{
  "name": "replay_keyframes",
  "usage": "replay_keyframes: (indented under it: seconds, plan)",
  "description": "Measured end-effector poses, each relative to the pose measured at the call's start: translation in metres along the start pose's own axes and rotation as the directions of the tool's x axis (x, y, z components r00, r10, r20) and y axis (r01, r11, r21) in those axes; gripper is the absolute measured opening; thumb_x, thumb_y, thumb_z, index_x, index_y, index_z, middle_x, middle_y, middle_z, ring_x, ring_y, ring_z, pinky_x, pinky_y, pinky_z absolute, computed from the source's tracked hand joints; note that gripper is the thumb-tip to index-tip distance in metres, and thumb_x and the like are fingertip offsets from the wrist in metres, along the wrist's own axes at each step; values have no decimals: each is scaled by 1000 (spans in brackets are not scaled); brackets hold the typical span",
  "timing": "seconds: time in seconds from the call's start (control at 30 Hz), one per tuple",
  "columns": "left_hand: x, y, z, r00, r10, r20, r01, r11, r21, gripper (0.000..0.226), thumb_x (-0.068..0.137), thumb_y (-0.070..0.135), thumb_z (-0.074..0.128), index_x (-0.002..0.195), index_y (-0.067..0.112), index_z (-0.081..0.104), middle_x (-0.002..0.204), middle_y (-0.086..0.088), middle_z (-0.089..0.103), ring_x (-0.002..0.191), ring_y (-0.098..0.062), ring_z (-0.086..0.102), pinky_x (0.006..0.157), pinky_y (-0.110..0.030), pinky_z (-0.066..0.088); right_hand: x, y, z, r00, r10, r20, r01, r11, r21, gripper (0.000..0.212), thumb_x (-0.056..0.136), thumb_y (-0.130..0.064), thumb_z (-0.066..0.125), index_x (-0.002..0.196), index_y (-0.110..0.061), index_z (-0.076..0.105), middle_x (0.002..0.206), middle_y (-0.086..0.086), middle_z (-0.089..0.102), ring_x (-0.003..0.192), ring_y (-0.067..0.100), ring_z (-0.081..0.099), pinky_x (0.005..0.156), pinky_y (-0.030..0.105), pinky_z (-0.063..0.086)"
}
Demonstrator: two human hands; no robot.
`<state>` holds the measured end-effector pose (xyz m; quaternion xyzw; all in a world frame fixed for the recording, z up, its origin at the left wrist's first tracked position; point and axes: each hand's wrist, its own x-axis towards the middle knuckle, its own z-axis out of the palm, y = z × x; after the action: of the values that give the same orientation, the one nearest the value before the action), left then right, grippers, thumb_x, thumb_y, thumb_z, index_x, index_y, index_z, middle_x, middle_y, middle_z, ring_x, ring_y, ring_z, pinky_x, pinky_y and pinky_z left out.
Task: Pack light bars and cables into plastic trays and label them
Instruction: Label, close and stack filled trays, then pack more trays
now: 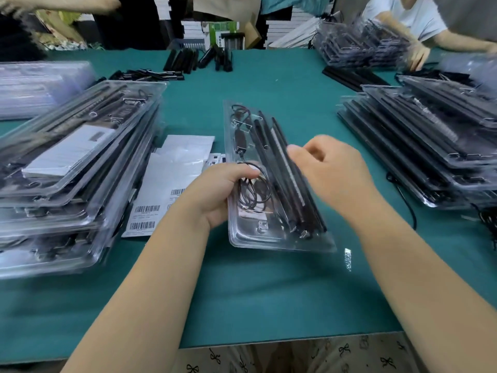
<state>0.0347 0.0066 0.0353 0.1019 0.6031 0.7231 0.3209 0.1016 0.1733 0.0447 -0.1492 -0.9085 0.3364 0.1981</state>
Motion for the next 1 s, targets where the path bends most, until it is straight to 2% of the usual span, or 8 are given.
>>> replay_keyframes:
  seconds: [0.03,0.1,0.17,0.3,0.43,0.63,0.87,1.0]
  plan:
    - [-1,0,0,1000,9,22,-9,1000,-15,25,89,1,49,87,0,74,80,-18,71,67,-25,70,59,-33,58,7,5,-1,996,84,-32,-81,995,64,36,83,-55,53,99,-23,56,91,-15,60,86,7,55,68,27,36]
    - [-1,-1,-1,997,32,64,-31,999,-20,28,89,2,50,76,3,76,74,-15,72,63,-21,70,56,-28,56,15,16,3,961,269,66,-276,946,169,63,83,-54,57,134,-20,40,129,-3,50,115,16,48,84,27,31]
    - [-3,-1,1,995,42,92,-42,999,2,23,87,3,53,78,1,74,70,-13,71,59,-19,69,54,-25,55,18,24,12,934,324,152,-356,882,310,74,84,-55,56,144,-19,30,145,-1,38,129,19,39,90,27,28]
    - [1,-3,1,1000,6,14,-7,996,88,21,87,10,60,72,5,75,72,-13,72,62,-22,69,56,-28,55,14,31,21,937,308,165,-349,848,399,74,84,-51,61,142,-11,39,145,0,41,132,19,40,106,32,32]
    - [2,-8,-4,976,134,-171,10,758,652,36,77,39,75,66,7,65,49,2,51,42,-11,46,45,-20,42,9,33,24,936,332,118,-351,906,236,76,87,-49,58,144,-5,31,149,7,35,133,23,36,97,29,32]
    - [-4,-5,-8,962,141,-234,106,597,795,51,68,51,78,66,10,48,59,-3,33,47,-15,47,57,-39,60,2,27,26,952,300,61,-296,953,-70,65,86,-55,54,126,-4,49,128,10,54,115,29,50,77,32,36]
    - [-7,-3,-7,951,106,-290,208,477,854,58,68,56,77,58,9,44,49,-7,49,51,-24,67,69,-43,59,0,25,26,961,275,31,-259,933,-249,68,82,-62,51,128,-11,52,116,7,60,109,26,53,80,37,48]
    - [-5,-6,-4,866,408,-289,233,182,955,48,87,55,54,77,10,68,75,-8,69,62,-25,57,51,-27,41,-2,23,28,960,275,58,-253,935,-247,68,81,-63,54,124,-11,55,126,7,47,112,27,49,84,39,48]
